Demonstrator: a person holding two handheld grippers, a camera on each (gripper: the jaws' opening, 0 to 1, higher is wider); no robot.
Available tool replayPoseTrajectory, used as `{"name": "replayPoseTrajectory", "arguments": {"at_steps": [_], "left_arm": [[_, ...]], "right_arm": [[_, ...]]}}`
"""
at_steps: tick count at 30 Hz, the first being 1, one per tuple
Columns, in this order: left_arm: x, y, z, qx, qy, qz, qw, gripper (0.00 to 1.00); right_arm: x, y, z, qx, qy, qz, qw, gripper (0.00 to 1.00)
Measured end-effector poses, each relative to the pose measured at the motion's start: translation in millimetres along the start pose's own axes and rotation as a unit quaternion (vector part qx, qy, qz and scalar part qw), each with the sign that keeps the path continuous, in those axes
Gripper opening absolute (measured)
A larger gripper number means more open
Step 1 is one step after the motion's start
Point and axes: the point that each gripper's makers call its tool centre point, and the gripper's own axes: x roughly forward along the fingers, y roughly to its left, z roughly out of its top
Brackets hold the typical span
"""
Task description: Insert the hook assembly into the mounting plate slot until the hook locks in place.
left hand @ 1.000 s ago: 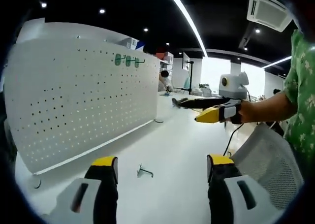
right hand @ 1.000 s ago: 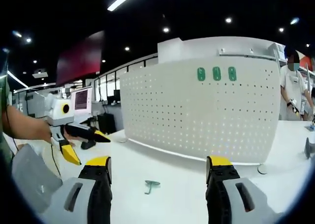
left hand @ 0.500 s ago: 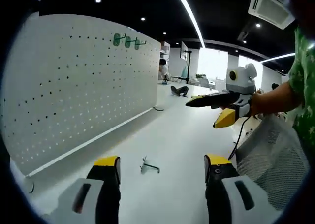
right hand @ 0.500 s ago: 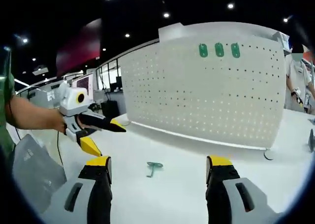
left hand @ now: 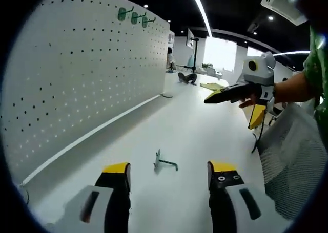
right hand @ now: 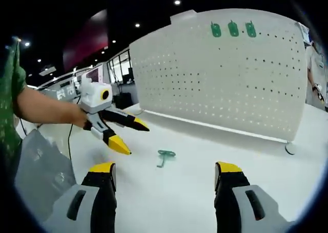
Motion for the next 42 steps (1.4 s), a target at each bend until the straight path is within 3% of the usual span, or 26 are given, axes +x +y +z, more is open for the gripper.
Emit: {"name": "replayPoseTrajectory", "arguments": {"at_steps": [9, 15, 20, 28, 34, 42], "left_arm": [[17.2, 5.2, -9.4, 0.014, 0.011, -0.004, 0.9998, 0.40], [26.1, 7.3, -14.0, 0.018, 0.017, -0.004, 0.9997, 0.35], [28.7, 6.2, -16.7, 0.026, 0.021, -0.008, 0.9994, 0.23], [34.1, 6.6, -17.9, 0.030, 0.022, -0.009, 0.9993, 0.14], [38.0, 8.4, -17.5, 0.030, 0.021, -0.008, 0.9993, 0.16], [41.1, 8.8, -18.9, 0.035, 0.025, -0.010, 0.9990, 0.11]], "right_arm": [[3.0, -2.6, -7.1, 0.017, 0.004, 0.000, 0.9998, 0.80], [4.2, -5.2, -7.4, 0.024, 0.003, -0.002, 0.9997, 0.79], [5.3, -6.5, -8.3, 0.028, 0.003, -0.005, 0.9996, 0.78], [5.8, -9.2, -9.5, 0.035, 0.002, -0.011, 0.9993, 0.77], [4.4, -11.2, -10.6, 0.039, 0.003, -0.015, 0.9991, 0.76], [4.3, -13.4, -11.0, 0.041, 0.002, -0.019, 0.9990, 0.75]]}}
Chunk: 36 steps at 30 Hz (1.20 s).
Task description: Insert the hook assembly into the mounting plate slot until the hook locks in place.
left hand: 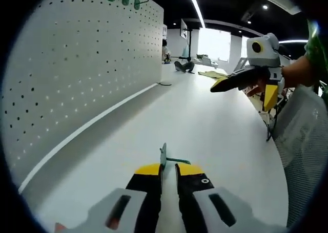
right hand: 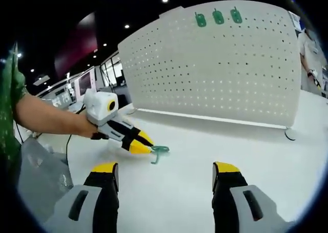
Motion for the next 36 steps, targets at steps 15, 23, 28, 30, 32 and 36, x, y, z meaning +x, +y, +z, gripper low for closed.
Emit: {"name": "replayPoseTrajectory", "arguments": {"at_steps": [15, 23, 28, 30, 32, 36], "left_arm": [[3.4, 3.2, 1.7, 0.003, 0.000, 0.001, 1.0000, 0.04], [2.2, 5.0, 1.8, 0.000, 0.001, 0.001, 1.0000, 0.02], [0.4, 4.7, 1.1, -0.003, 0.003, 0.000, 1.0000, 0.02], [-0.7, 5.9, 1.1, -0.003, 0.003, 0.002, 1.0000, 0.02], [-2.5, 6.2, 2.4, 0.002, 0.000, 0.003, 1.0000, 0.02], [-4.8, 7.7, 8.0, 0.000, -0.014, 0.006, 0.9999, 0.02]], "right_arm": [[0.1, -1.1, -0.8, 0.004, 0.000, -0.001, 1.0000, 0.75], [1.1, -0.3, 0.4, 0.002, 0.000, 0.000, 1.0000, 0.75], [1.5, 0.9, 1.3, 0.000, 0.000, 0.002, 1.0000, 0.75], [1.5, 1.3, 2.2, -0.001, 0.000, 0.003, 1.0000, 0.75], [1.4, 1.7, 2.8, -0.003, 0.000, 0.003, 1.0000, 0.75], [0.9, 2.5, 5.0, -0.005, -0.002, 0.004, 1.0000, 0.75]]}}
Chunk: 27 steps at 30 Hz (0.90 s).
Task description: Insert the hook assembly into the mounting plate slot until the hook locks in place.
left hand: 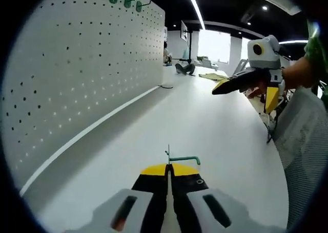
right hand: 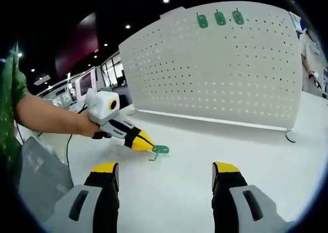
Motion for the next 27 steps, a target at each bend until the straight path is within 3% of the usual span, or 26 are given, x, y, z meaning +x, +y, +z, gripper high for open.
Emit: {"name": "replayPoseTrajectory", "arguments": {"at_steps": [4, 5, 10, 15, 18, 22, 27], "left_arm": [[-4.0, 6.5, 5.6, -0.011, -0.010, 0.015, 0.9998, 0.02], [-4.6, 5.1, 9.4, -0.033, -0.023, 0.009, 0.9992, 0.02], [-9.8, 6.4, 13.2, -0.037, -0.028, 0.012, 0.9989, 0.02], [-13.1, -0.2, 18.9, -0.052, -0.037, -0.005, 0.9979, 0.02], [-14.3, -4.6, 21.2, -0.036, -0.034, -0.009, 0.9987, 0.02], [-16.8, -17.4, 30.5, -0.044, -0.045, -0.033, 0.9974, 0.02], [-20.7, -31.6, 35.6, -0.037, -0.038, -0.051, 0.9973, 0.02]], "right_arm": [[-0.7, 2.1, 3.9, -0.004, -0.003, 0.002, 1.0000, 0.75], [-0.9, 2.6, 4.7, -0.006, -0.004, 0.003, 1.0000, 0.75], [-1.4, 4.5, 10.1, -0.018, -0.005, 0.007, 0.9998, 0.75], [-2.6, 5.1, 17.6, -0.029, -0.010, 0.008, 0.9995, 0.74], [-3.1, 6.5, 20.8, -0.035, -0.012, 0.010, 0.9993, 0.74], [-3.9, 11.3, 25.3, -0.047, -0.013, 0.016, 0.9987, 0.74], [-6.3, 19.6, 35.5, -0.125, -0.015, 0.022, 0.9918, 0.66]]}}
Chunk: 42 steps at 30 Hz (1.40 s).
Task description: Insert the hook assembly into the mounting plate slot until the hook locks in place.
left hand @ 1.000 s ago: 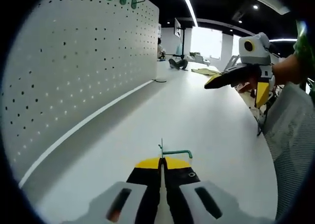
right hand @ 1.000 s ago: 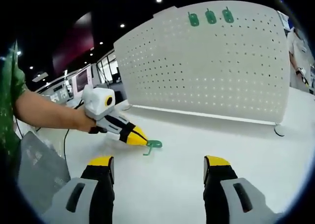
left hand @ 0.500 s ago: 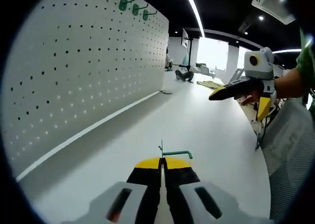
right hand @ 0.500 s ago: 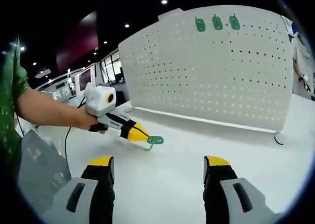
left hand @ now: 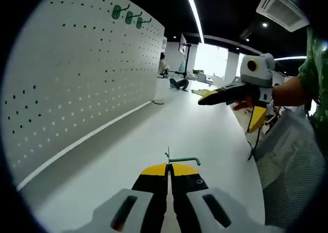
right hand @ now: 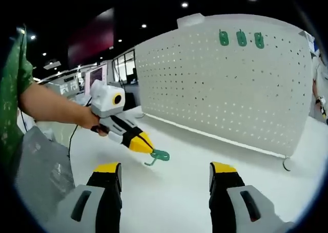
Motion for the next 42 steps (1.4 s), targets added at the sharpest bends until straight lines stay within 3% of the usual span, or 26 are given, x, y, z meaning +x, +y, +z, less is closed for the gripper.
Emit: {"name": "replayPoseTrajectory", "arguments": {"at_steps": [11, 18, 22, 24, 27, 33, 35, 37, 38, 40, 42], "left_arm": [[-13.0, -12.7, 11.9, 0.006, 0.005, -0.010, 0.9999, 0.02], [-16.0, -17.5, 12.8, 0.006, 0.016, -0.008, 0.9998, 0.02], [-17.4, -21.3, 14.5, 0.007, 0.016, -0.011, 0.9998, 0.02], [-17.9, -22.2, 15.5, 0.004, 0.016, -0.013, 0.9998, 0.02], [-19.0, -23.6, 16.6, -0.001, 0.017, -0.013, 0.9998, 0.02], [-23.2, -25.6, 18.2, -0.002, 0.019, -0.011, 0.9998, 0.02], [-24.1, -26.6, 18.2, -0.001, 0.020, -0.011, 0.9997, 0.02], [-24.8, -28.1, 18.4, -0.001, 0.019, -0.012, 0.9997, 0.02], [-25.0, -28.5, 18.3, -0.001, 0.020, -0.012, 0.9997, 0.02], [-25.3, -29.2, 18.3, -0.001, 0.020, -0.011, 0.9997, 0.02], [-25.8, -30.9, 19.6, -0.006, 0.019, -0.011, 0.9997, 0.02]], "right_arm": [[-2.2, 12.2, 11.6, -0.047, 0.007, 0.012, 0.9988, 0.64], [-4.0, 16.7, 17.2, -0.144, 0.030, 0.013, 0.9891, 0.62], [-3.1, 22.7, 19.1, -0.226, 0.050, 0.016, 0.9728, 0.61], [-1.9, 26.3, 18.4, -0.269, 0.062, 0.019, 0.9609, 0.59], [0.6, 33.7, 19.7, -0.345, 0.072, 0.022, 0.9358, 0.55], [5.2, 40.2, 18.2, -0.401, 0.084, 0.026, 0.9120, 0.52], [6.2, 43.8, 17.8, -0.410, 0.086, 0.030, 0.9077, 0.51], [6.9, 46.1, 18.8, -0.437, 0.088, 0.031, 0.8947, 0.50], [7.5, 47.7, 16.7, -0.458, 0.096, 0.033, 0.8833, 0.49], [8.9, 52.9, 15.1, -0.483, 0.097, 0.039, 0.8695, 0.48], [10.1, 59.0, 12.8, -0.491, 0.099, 0.045, 0.8643, 0.46]]}}
